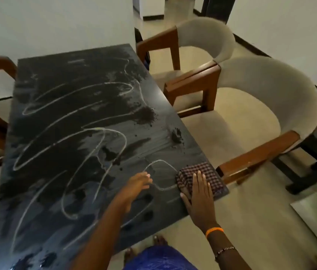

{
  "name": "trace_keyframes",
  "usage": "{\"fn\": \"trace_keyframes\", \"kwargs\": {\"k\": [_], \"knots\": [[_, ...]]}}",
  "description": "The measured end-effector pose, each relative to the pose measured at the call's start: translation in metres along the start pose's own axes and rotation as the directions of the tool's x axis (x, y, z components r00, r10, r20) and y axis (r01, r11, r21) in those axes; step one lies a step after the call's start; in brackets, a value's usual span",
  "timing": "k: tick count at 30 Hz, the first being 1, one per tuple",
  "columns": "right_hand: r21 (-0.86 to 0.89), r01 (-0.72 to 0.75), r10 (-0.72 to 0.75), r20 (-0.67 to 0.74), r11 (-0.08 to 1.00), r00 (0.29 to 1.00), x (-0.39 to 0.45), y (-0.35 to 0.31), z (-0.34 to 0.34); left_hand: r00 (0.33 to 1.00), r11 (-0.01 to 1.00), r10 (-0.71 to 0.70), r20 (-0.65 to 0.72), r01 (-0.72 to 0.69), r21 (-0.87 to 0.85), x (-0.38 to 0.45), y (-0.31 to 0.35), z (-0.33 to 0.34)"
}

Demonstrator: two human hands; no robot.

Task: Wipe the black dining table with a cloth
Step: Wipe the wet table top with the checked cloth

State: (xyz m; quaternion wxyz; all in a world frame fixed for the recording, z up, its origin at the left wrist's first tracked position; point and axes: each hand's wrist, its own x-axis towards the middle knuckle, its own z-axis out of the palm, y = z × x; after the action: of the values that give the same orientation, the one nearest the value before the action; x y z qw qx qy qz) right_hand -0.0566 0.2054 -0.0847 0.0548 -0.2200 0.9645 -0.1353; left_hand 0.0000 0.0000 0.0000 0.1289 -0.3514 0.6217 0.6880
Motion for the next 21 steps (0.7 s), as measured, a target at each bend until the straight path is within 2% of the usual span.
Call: {"fn": "trace_keyframes", "kwargs": {"k": [4, 8, 12, 15, 18, 21], "knots": [[-0.015, -0.048, 0.047, -0.050, 0.999, 0.998, 0.004, -0.001, -0.001, 0.994, 0.994, -0.071, 0.082, 0.063, 0.093, 0.001, -0.004, 0.015], [-0.077, -0.067, 0.058, -0.116, 0.995, 0.992, 0.012, -0.003, -0.006, 0.986, 0.987, -0.058, 0.159, 0.032, 0.158, -0.005, -0.005, 0.028], [0.139, -0.253, 0.262, -0.050, 0.957, 0.964, 0.024, -0.027, -0.022, 0.983, 0.987, -0.051, 0.178, 0.023, 0.157, -0.006, 0.003, 0.032], [0.368, -0.187, 0.221, -0.051, 0.911, 0.974, 0.022, -0.051, -0.031, 0.988, 0.997, -0.025, 0.153, 0.013, 0.075, -0.006, 0.009, 0.032], [0.609, -0.113, 0.113, 0.039, 0.785, 0.993, 0.024, -0.074, -0.042, 0.999, 0.999, -0.019, 0.042, 0.020, -0.033, -0.006, 0.011, 0.025], [0.865, -0.196, 0.066, 0.187, 0.462, 0.980, 0.032, -0.098, -0.051, 0.996, 0.992, -0.021, -0.090, 0.010, -0.128, -0.005, 0.014, 0.012]]}}
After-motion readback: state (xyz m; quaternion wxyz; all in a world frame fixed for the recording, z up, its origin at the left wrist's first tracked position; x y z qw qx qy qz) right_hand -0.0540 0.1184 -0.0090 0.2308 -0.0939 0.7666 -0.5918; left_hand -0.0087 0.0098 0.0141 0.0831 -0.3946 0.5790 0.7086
